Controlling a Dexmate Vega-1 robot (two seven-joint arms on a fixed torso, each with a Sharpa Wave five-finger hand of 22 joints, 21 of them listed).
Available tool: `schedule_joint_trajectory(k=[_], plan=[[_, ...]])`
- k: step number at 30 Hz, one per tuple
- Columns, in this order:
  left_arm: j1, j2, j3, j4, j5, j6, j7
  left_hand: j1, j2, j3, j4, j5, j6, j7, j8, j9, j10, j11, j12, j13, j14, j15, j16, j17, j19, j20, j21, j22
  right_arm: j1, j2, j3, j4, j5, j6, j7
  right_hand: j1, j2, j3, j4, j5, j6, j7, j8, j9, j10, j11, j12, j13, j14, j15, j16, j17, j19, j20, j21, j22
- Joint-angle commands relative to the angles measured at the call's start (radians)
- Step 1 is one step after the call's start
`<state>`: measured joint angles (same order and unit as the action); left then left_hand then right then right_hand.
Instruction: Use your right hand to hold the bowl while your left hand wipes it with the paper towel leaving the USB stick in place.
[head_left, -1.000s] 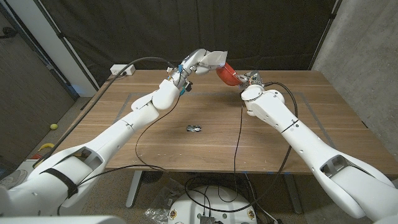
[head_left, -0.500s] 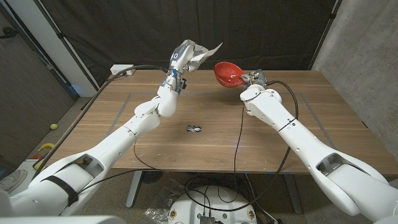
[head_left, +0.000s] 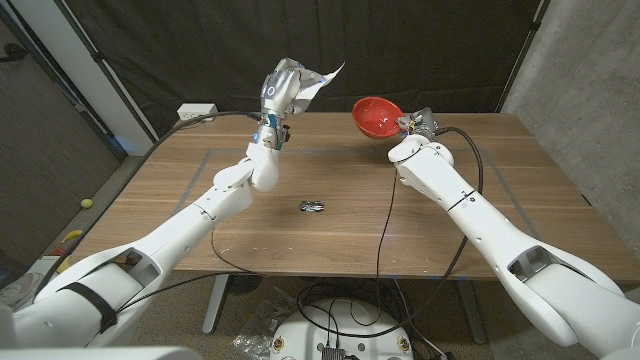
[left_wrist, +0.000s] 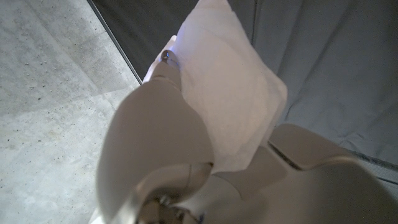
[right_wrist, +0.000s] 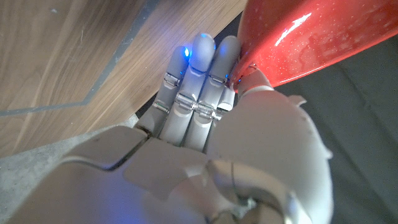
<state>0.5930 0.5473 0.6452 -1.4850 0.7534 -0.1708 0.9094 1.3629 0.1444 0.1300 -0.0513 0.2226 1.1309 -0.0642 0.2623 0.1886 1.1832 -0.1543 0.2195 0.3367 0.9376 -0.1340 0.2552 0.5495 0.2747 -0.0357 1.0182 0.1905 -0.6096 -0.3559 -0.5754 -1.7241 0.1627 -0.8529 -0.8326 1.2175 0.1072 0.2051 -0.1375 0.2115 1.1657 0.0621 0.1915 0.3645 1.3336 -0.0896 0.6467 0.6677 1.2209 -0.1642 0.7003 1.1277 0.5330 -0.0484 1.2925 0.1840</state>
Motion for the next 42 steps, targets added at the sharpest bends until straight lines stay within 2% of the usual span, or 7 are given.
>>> schedule_joint_trajectory(k=[1,12,22,26,32,42], plan=[[0.021,0.08,0.0,-0.091,0.006,0.129,-0.132,-0.002,0.002,0.009,0.003,0.0,0.008,0.002,-0.003,0.003,0.053,-0.046,0.005,0.006,0.012,-0.105,-0.002,0.003,0.003,-0.012,0.006,0.003,0.015,-0.049,-0.058,-0.03,-0.115,-0.057,-0.001,0.004,0.018,-0.006,0.003,0.0,0.003,-0.005,0.008,0.003,0.002,-0.004,-0.007,-0.001,0.039,-0.065,-0.009,-0.004,-0.007,-0.118,-0.001,0.003],[0.017,0.191,0.005,-0.233,0.033,0.255,-0.478,-0.003,0.001,0.01,0.003,0.0,0.002,0.003,-0.01,0.003,0.053,-0.046,0.0,0.003,0.012,-0.105,-0.004,0.004,0.0,-0.008,0.01,0.003,0.02,-0.099,-0.082,-0.07,-0.162,-0.142,0.082,0.002,0.02,-0.011,0.004,-0.001,-0.001,-0.009,0.006,0.002,0.001,-0.005,-0.008,0.003,0.04,-0.065,-0.01,-0.008,-0.008,-0.117,-0.001,0.002],[-0.022,0.24,0.027,-0.278,0.062,0.277,-0.71,-0.005,0.001,0.011,0.003,0.0,0.001,0.006,-0.013,0.004,0.05,-0.046,-0.006,-0.001,0.01,-0.105,-0.006,0.005,-0.004,-0.006,0.011,0.003,0.036,-0.133,-0.1,-0.108,-0.16,-0.237,0.173,0.002,0.021,-0.013,0.004,0.0,-0.004,-0.007,0.006,0.002,-0.002,-0.008,-0.009,0.006,0.036,-0.065,-0.014,-0.011,-0.009,-0.117,-0.001,0.003],[-0.045,0.254,0.04,-0.285,0.071,0.275,-0.813,-0.004,0.001,0.012,0.003,0.0,0.004,0.008,-0.013,0.004,0.05,-0.046,-0.007,-0.004,0.009,-0.105,-0.007,0.005,-0.004,-0.007,0.012,0.003,0.075,-0.165,-0.136,-0.119,-0.145,-0.305,0.252,0.001,0.024,-0.015,0.005,-0.002,-0.004,-0.008,0.006,0.001,-0.004,-0.007,-0.009,0.008,0.039,-0.066,-0.014,-0.014,-0.01,-0.118,0.0,0.003],[-0.077,0.264,0.062,-0.28,0.094,0.268,-0.931,-0.004,0.0,0.013,0.002,0.0,0.003,0.008,-0.015,0.005,0.052,-0.047,-0.012,-0.011,0.004,-0.105,-0.011,0.005,-0.01,-0.008,0.013,0.003,0.12,-0.193,-0.189,-0.114,-0.137,-0.357,0.32,0.001,0.026,-0.017,0.005,-0.004,-0.007,-0.005,0.006,0.003,-0.005,-0.006,-0.011,0.007,0.042,-0.066,-0.012,-0.015,-0.012,-0.119,0.001,0.003],[-0.117,0.265,0.104,-0.267,0.191,0.275,-1.052,-0.005,0.001,0.014,0.002,0.0,0.004,0.008,-0.017,0.005,0.049,-0.046,-0.016,-0.018,0.002,-0.105,-0.013,0.004,-0.018,-0.007,0.014,0.003,0.249,-0.249,-0.328,-0.083,-0.111,-0.426,0.48,0.0,0.028,-0.021,0.005,-0.007,-0.011,-0.007,0.006,0.005,-0.006,-0.007,-0.013,0.008,0.032,-0.066,-0.023,-0.031,-0.018,-0.119,0.004,0.004]])
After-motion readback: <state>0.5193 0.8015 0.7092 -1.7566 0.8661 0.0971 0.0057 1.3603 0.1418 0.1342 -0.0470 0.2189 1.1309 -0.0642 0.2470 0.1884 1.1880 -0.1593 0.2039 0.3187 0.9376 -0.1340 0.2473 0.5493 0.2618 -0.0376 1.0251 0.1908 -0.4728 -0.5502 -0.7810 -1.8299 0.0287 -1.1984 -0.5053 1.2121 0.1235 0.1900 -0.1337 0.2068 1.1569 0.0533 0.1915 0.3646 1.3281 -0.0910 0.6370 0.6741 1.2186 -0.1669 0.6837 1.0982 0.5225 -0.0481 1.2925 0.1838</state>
